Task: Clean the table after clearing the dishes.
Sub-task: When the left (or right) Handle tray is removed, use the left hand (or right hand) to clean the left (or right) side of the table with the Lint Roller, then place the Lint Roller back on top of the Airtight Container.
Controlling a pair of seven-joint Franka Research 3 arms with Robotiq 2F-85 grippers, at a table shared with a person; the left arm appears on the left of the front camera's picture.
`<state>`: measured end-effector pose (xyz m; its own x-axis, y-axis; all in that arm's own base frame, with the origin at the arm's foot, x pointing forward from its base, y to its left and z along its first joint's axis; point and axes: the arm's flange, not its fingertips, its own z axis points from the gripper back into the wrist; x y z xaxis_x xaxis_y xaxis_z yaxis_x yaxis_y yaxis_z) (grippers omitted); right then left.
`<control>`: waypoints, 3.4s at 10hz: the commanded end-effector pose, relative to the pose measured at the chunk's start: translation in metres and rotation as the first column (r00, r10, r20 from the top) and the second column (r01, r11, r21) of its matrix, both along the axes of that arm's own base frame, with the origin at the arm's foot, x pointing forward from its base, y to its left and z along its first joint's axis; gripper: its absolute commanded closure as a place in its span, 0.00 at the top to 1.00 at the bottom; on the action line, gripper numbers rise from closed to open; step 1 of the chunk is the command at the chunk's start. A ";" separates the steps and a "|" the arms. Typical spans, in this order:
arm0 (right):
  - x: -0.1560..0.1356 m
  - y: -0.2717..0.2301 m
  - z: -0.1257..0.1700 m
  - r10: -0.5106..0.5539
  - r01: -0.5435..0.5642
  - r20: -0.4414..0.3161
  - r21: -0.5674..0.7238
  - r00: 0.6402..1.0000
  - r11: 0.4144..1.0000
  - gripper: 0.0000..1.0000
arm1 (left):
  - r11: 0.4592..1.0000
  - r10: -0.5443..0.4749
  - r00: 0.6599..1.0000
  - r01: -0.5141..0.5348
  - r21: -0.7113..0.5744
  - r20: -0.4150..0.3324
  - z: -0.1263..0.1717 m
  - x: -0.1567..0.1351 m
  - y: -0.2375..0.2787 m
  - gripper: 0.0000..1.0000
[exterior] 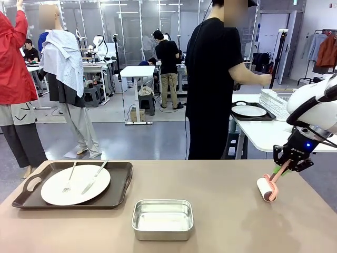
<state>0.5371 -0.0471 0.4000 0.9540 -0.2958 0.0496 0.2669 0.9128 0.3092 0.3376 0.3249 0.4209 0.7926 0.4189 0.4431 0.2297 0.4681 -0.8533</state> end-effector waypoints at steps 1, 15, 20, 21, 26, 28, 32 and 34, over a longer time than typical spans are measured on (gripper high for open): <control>-0.008 -0.016 -0.004 0.009 -0.010 -0.009 -0.151 1.000 0.989 0.22 | 1.000 -0.008 1.000 0.008 0.000 0.015 0.001 -0.003 0.001 1.00; -0.043 -0.011 0.125 0.166 -0.109 0.149 -0.329 0.975 0.938 0.22 | 1.000 -0.008 1.000 0.008 0.000 0.015 0.001 -0.003 0.001 1.00; -0.043 -0.011 0.125 0.166 -0.109 0.149 -0.329 0.975 0.938 0.22 | 1.000 -0.008 1.000 0.008 0.000 0.015 0.001 -0.003 0.001 1.00; -0.043 -0.011 0.125 0.166 -0.109 0.149 -0.329 0.975 0.938 0.22 | 1.000 -0.008 1.000 0.008 0.000 0.015 0.001 -0.003 0.001 1.00; -0.043 -0.011 0.125 0.166 -0.109 0.149 -0.329 0.975 0.938 0.22 | 1.000 -0.008 1.000 0.008 0.000 0.015 0.001 -0.003 0.001 1.00; -0.039 0.020 0.149 0.334 -0.238 0.208 -0.382 0.919 0.893 0.22 | 1.000 -0.008 1.000 0.008 0.000 0.015 0.001 -0.003 0.001 1.00; -0.058 0.179 0.195 0.775 -0.598 0.233 -0.520 0.587 0.610 0.22 | 1.000 -0.008 1.000 0.008 0.000 0.015 0.001 -0.003 0.001 1.00; -0.090 0.265 0.183 0.929 -0.740 0.142 -0.568 0.343 0.360 0.22 | 1.000 -0.008 1.000 0.008 0.000 0.015 0.001 -0.003 0.001 1.00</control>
<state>0.4505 0.2119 0.5939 0.6182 0.6925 0.3719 -0.6798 0.7085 -0.1892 0.3375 0.3251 0.4209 0.7925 0.4192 0.4430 0.2295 0.4681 -0.8534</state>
